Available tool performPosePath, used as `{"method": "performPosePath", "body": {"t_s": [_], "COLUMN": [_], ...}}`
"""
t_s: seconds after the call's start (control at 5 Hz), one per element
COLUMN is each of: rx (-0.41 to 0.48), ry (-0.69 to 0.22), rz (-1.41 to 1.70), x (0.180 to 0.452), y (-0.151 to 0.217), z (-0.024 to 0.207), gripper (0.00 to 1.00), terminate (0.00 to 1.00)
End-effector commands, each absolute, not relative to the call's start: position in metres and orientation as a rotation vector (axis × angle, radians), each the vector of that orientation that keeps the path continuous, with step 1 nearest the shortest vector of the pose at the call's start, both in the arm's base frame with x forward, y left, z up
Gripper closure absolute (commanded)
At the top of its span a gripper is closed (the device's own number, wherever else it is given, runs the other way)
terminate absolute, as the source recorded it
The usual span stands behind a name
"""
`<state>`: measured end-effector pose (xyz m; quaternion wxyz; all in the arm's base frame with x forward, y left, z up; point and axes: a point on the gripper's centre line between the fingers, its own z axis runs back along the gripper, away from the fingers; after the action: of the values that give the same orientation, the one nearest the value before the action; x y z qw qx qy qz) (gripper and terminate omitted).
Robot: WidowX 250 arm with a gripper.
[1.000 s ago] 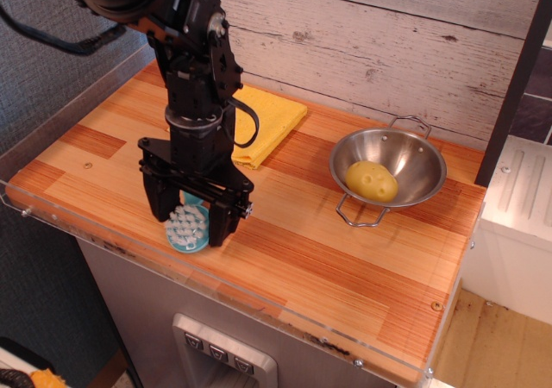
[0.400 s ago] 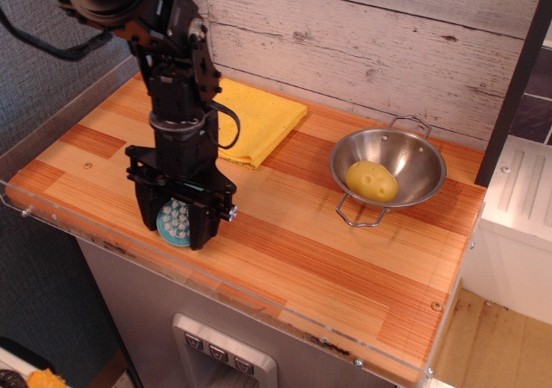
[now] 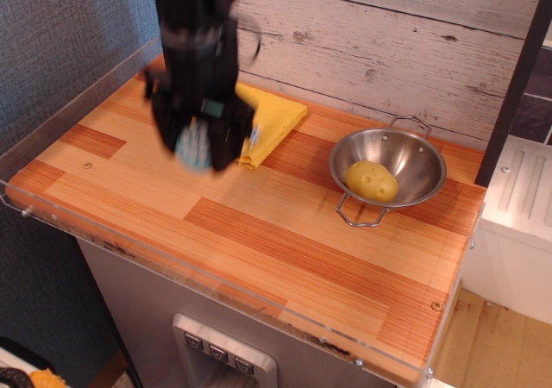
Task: Put the blue scrubber on the yellow cloth.
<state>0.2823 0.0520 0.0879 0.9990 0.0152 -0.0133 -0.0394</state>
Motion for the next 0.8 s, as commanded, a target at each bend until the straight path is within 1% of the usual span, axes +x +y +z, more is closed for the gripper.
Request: {"method": "performPosePath", "body": {"t_s": [0.0,0.2,0.4,0.6], "rx": [0.056,0.056,0.056,0.057], "ry": [-0.056,-0.011,0.013,0.013], "rz": [-0.113,-0.094,-0.088,-0.081], "x": [0.339,0.345,0.342,0.342], "y": [0.07,0.084,0.089,0.093], "z": [0.096,0.08,0.07,0.07], "gripper": [1.0,1.0,1.0,1.0], "terminate": [0.0,0.0,0.0,0.0]}}
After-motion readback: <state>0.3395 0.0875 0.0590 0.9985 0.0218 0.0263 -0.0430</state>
